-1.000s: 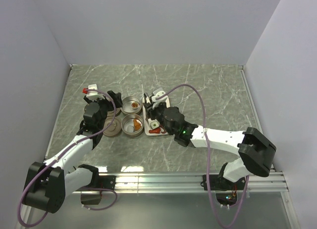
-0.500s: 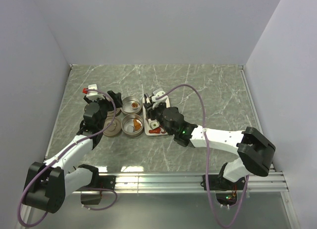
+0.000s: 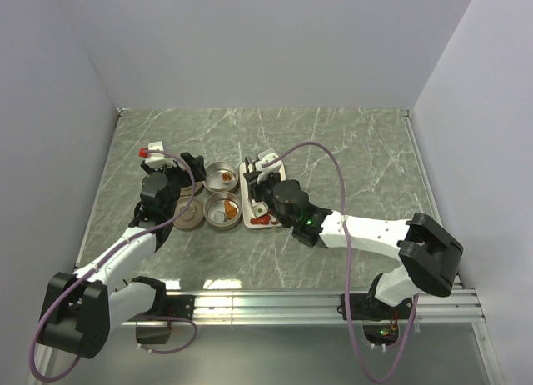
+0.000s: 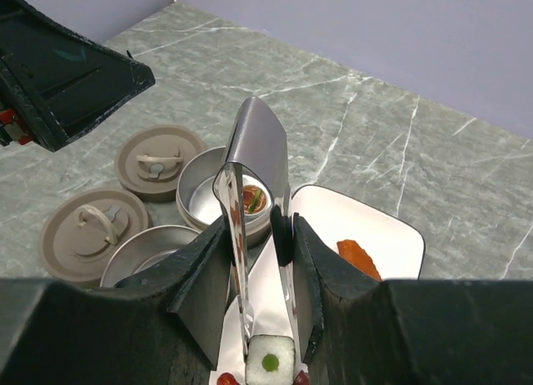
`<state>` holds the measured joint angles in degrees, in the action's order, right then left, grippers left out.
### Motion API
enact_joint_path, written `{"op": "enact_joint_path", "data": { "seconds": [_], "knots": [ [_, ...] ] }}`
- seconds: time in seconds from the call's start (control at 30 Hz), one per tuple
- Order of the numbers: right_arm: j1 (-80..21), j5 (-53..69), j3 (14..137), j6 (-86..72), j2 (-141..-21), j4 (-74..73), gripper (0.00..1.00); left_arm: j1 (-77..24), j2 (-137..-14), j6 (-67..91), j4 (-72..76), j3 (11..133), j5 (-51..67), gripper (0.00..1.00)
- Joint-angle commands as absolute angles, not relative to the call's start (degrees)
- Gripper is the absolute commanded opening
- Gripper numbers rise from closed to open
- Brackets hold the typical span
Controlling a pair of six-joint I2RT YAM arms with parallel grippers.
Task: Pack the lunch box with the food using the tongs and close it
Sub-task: Pick up the food using the clamp, then place the food into the lunch box
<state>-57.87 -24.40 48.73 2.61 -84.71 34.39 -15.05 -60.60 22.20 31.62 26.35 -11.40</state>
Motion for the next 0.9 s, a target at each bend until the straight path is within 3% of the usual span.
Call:
{"op": "enact_joint_path", "data": {
  "seconds": [0.0, 0.43, 0.87],
  "knots": [
    [-57.57, -25.58, 51.59, 4.04, -84.38, 34.28, 0.24, -15.03, -59.77, 22.85, 32.61, 26.63, -10.99, 0.99],
    [-57.31, -23.65, 62.21, 9.40, -86.31, 32.78, 0.24, -14.77, -60.12, 22.50, 32.08, 27.60, -11.60, 0.99],
    [-52.47, -15.48, 76.37, 7.12, -98.26, 32.35, 0.25, -14.33, -59.68, 22.85, 32.96, 26.89, -10.81, 0.99]
  ]
}}
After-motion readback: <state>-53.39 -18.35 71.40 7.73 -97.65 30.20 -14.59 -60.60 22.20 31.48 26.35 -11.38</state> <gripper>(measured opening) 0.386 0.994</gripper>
